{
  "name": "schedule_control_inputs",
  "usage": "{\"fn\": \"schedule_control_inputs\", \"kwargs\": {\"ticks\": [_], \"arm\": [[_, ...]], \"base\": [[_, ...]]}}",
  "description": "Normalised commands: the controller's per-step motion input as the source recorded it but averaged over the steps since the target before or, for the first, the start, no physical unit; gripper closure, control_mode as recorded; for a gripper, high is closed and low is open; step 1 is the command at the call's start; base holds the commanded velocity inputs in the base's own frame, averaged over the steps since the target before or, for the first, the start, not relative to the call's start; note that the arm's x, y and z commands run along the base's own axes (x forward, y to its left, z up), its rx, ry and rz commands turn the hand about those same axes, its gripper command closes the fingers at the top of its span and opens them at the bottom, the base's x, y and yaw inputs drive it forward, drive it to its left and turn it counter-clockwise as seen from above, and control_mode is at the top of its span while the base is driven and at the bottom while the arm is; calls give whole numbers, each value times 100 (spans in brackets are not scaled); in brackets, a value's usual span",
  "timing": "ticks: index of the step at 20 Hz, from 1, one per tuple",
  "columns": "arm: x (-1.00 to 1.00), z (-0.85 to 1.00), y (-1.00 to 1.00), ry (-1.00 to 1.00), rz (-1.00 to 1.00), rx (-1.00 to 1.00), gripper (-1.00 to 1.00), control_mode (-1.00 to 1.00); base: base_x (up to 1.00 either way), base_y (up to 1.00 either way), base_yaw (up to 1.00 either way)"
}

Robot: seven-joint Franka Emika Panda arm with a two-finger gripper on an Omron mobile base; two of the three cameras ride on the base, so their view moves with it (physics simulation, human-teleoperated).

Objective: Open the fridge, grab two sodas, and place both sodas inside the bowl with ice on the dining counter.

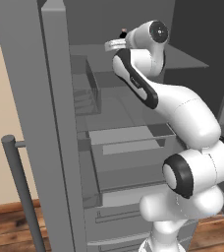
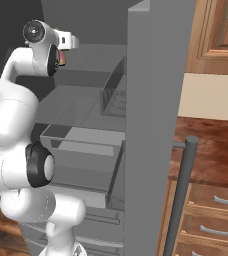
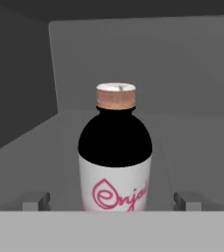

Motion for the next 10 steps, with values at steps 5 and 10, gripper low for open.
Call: {"fn": "schedule_control_inputs", "kwargs": {"ticks": [5, 10], "arm": [[21, 0, 0, 7, 1, 0, 100, -100], [1, -1, 1, 3, 0, 0, 100, -100]], "base": [[0, 0, 0], [0, 0, 0]]}}
